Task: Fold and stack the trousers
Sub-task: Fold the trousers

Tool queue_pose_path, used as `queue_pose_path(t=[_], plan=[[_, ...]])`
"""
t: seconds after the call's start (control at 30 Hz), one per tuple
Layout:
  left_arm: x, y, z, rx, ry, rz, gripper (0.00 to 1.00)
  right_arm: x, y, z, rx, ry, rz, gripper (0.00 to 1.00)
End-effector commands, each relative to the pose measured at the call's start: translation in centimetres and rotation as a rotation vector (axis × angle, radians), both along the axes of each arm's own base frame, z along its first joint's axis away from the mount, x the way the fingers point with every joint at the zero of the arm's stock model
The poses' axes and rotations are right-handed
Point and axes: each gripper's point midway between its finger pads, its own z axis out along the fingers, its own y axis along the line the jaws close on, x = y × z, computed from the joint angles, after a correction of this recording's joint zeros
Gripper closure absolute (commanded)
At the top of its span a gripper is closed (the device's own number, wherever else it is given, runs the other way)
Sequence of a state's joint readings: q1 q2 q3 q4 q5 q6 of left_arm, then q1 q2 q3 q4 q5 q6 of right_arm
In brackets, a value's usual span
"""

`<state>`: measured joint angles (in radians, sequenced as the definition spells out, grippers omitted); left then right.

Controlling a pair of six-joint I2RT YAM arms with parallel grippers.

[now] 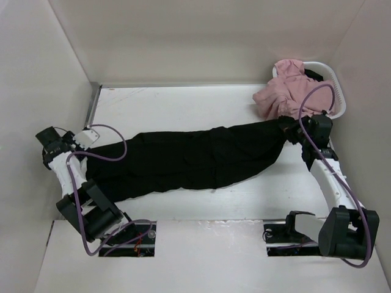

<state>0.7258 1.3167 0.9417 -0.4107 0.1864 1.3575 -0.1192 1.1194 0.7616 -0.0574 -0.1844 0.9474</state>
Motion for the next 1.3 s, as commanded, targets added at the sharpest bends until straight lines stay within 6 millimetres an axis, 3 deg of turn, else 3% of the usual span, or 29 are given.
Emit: queue_pose_path(t=[0.0,0.1,0.27,0.43,0.67,0.73,0.8,0.83,0.87,0.93,1.0,1.13,1.2,1.27], plan=[[-2.2,-6.8,-3.6,-0.261,0.2,-0.108,0.46,0.2,1.1,0.4,-0.022,-0.05,0.05,1.0],[-3.6,-10.5,-6.1,-0.37,0.327,-0.138,0.43,-0.5,1.0,-0.5,-0.015,-0.039,0.041,1.0],[-2.8,-10.8,-6.5,-0.418,0.336,-0.114,0.39,-1.2,0.7,-0.2,-0.046,-0.054,0.04,1.0],[-2.6,-12.1,-7.5,-0.421,0.507,-0.147,0.41,-1.5,0.0,0.4,-0.062,-0.068,0.011,1.0],[0.7,-8.8,-10.0,-0.201,0.554,-0.101,0.46,-1.7,-0.9,1.1,-0.083,-0.085,-0.028,1.0],[1.1,-8.5,-10.8,-0.181,0.575,-0.091,0.59,-1.7,-1.1,0.8,-0.077,-0.081,-0.043,1.0],[2.0,-7.8,-11.2,-0.165,0.563,-0.069,0.87,-1.5,-1.1,0.6,-0.069,-0.081,-0.048,1.0],[3.0,-7.4,-10.9,-0.152,0.522,-0.053,0.93,-1.3,-1.1,0.7,-0.067,-0.088,-0.047,1.0],[4.4,-6.7,-10.1,-0.13,0.461,-0.039,0.97,-1.1,-1.2,0.9,-0.068,-0.096,-0.049,1.0],[8.4,-5.2,-6.4,-0.065,0.259,-0.012,1.0,-0.5,-1.7,1.9,-0.071,-0.121,-0.064,1.0],[12.2,-3.9,-0.6,0.003,0.016,0.011,1.0,0.2,-2.6,3.7,-0.081,-0.165,-0.075,1.0],[15.5,-3.3,9.6,0.088,-0.319,0.0,0.94,1.1,-4.3,7.8,-0.106,-0.284,-0.096,1.0],[15.5,-3.7,11.8,0.101,-0.388,-0.026,0.89,1.1,-4.7,8.8,-0.1,-0.32,-0.089,1.0],[14.7,-4.2,11.0,0.103,-0.361,-0.045,0.88,0.9,-4.6,8.4,-0.085,-0.315,-0.078,1.0]])
